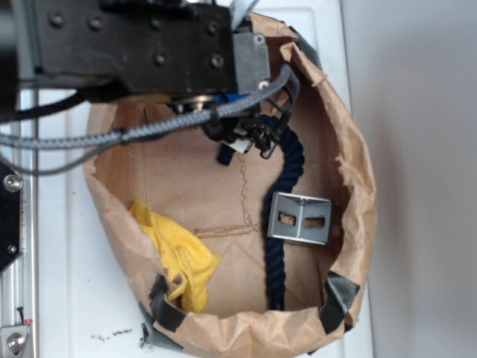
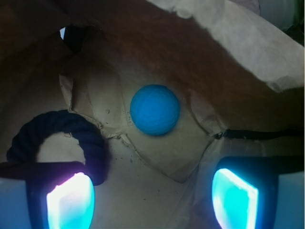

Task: Grab the blue ball.

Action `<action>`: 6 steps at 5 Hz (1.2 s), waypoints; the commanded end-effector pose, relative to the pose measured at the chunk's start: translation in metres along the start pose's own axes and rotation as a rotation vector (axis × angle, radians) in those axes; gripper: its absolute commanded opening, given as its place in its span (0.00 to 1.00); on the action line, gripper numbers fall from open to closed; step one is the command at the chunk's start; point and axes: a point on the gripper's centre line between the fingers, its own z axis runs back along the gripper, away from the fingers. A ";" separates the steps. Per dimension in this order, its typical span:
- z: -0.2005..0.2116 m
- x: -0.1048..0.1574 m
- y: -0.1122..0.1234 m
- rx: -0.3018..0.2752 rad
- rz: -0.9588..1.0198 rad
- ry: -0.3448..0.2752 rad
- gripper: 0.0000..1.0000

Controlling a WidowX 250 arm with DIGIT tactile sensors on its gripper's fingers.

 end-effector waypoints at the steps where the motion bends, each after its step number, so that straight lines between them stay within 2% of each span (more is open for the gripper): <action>1: 0.016 0.014 0.010 -0.052 0.183 -0.016 1.00; 3: -0.007 0.009 -0.012 -0.102 0.226 -0.031 1.00; 5: -0.027 0.005 -0.030 -0.068 0.276 -0.067 1.00; 6: -0.040 0.006 -0.036 -0.054 0.294 -0.111 1.00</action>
